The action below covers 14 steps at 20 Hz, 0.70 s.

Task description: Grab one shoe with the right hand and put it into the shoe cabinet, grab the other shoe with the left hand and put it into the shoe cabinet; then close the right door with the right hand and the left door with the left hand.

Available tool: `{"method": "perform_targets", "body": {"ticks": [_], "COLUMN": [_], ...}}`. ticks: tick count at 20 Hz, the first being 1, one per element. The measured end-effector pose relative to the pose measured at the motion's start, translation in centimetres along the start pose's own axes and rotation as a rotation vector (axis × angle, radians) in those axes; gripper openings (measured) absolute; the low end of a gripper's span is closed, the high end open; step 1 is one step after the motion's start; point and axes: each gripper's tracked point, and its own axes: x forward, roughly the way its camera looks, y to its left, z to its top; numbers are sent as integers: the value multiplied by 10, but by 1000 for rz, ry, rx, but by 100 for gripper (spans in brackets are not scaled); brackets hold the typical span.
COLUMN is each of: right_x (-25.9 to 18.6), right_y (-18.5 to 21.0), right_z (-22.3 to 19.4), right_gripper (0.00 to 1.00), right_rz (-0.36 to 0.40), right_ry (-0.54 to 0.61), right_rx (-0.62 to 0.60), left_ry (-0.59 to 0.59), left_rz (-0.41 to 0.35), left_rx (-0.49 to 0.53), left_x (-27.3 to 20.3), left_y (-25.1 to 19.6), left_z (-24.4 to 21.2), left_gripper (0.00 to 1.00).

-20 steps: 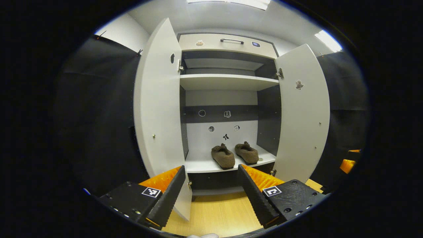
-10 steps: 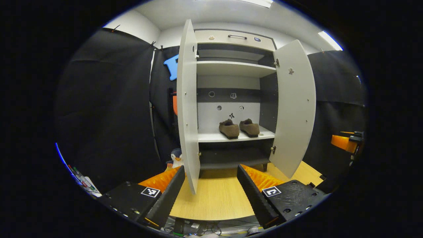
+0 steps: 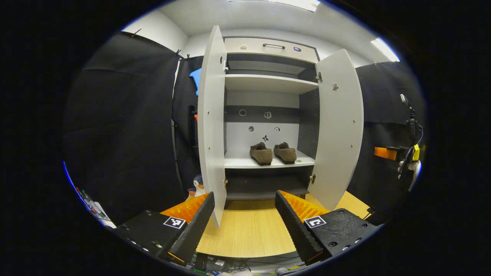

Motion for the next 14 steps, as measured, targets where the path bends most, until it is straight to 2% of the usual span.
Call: {"method": "perform_targets", "body": {"ticks": [4, 7, 10, 11, 12, 13, 14], "right_x": [51, 76, 79, 76, 76, 76, 75], "right_y": [-8, 2, 6, 15, 16, 18, 20], "right_z": [34, 40, 47, 49, 49, 48, 49], "right_gripper": [98, 99, 98, 98, 95, 87, 93], "right_rz": [-1, 25, 27, 50, 51, 49, 44], "right_ry": [-46, -44, -66, -73, -76, -79, -85], "right_rx": [-13, -32, -47, -49, -56, -76, -83], "left_ry": [-12, -20, -33, -35, -34, -31, -30], "left_rz": [37, 59, 79, 80, 81, 82, 85], "left_rx": [-17, -27, -11, -9, -7, -3, 2], "left_x": [11, 16, 20, 22, 23, 24, 26], "left_y": [-2, -5, 0, 1, 0, 2, 4], "left_z": [10, 15, 19, 21, 21, 19, 19], "left_gripper": [96, 97, 96, 96, 96, 96, 96]}}
